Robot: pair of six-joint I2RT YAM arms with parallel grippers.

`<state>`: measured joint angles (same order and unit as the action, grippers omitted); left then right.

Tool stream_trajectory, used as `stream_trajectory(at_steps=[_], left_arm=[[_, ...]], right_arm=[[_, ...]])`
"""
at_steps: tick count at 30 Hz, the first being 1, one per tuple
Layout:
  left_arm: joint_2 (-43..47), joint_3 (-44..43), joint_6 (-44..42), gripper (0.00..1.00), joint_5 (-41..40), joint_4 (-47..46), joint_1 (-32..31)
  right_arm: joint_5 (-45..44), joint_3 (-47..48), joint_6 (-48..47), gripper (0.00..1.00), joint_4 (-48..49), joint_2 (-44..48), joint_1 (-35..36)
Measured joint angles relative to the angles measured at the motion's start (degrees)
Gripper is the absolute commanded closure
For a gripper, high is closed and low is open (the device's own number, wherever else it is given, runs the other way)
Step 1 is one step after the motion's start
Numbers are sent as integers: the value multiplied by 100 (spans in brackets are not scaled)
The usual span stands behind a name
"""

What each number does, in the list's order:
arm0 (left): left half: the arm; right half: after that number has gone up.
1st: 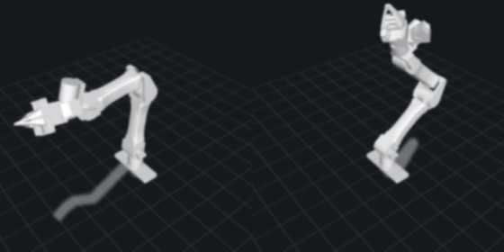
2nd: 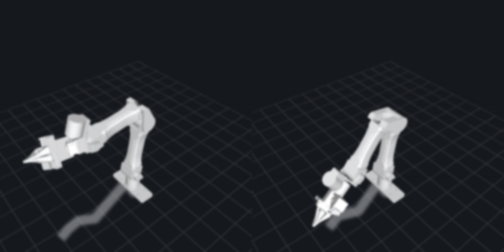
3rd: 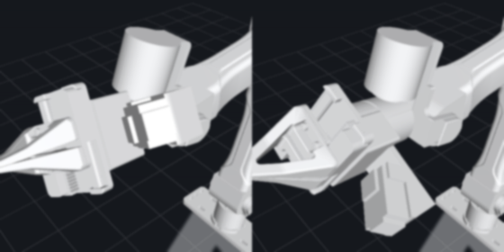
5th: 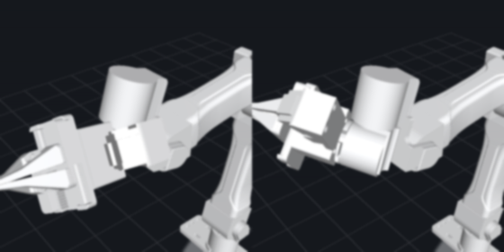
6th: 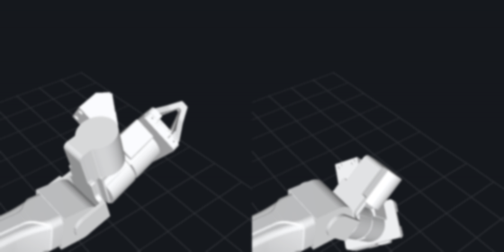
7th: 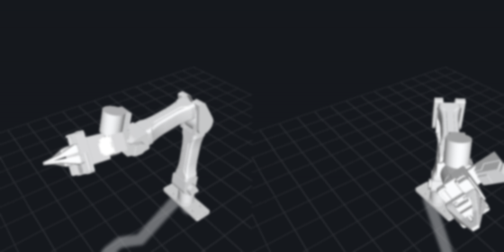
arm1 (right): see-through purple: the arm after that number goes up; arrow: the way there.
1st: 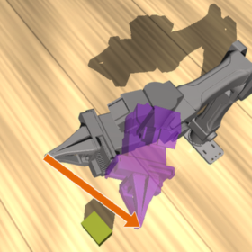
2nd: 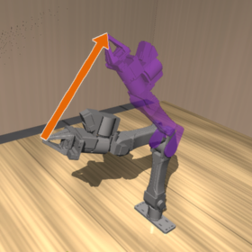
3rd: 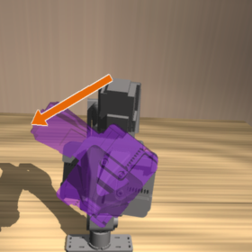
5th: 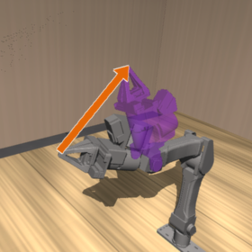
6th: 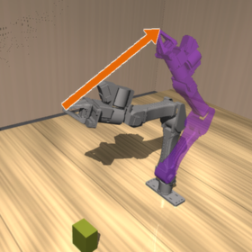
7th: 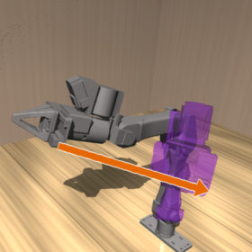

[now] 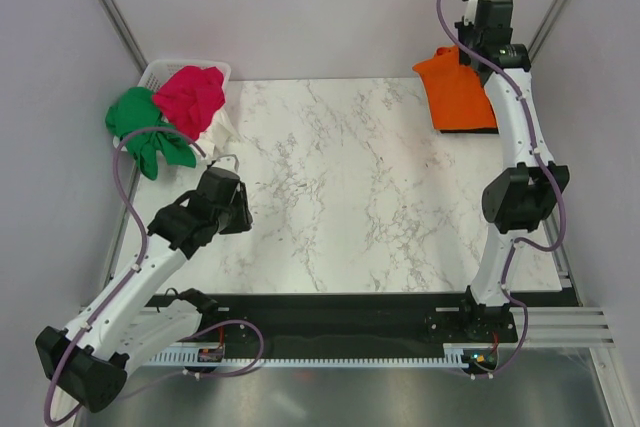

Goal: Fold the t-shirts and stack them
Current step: Neatly place the folded tshirt to the corner

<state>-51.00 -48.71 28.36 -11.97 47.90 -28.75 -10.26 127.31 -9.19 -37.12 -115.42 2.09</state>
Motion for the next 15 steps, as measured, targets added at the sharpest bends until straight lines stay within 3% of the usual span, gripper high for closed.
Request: stream_trajectory(at_steps=[15], left_arm=[[-155,2,2,62,-9,0,0]], right_arm=[[597,588,-70,100,-79,-870,-507]])
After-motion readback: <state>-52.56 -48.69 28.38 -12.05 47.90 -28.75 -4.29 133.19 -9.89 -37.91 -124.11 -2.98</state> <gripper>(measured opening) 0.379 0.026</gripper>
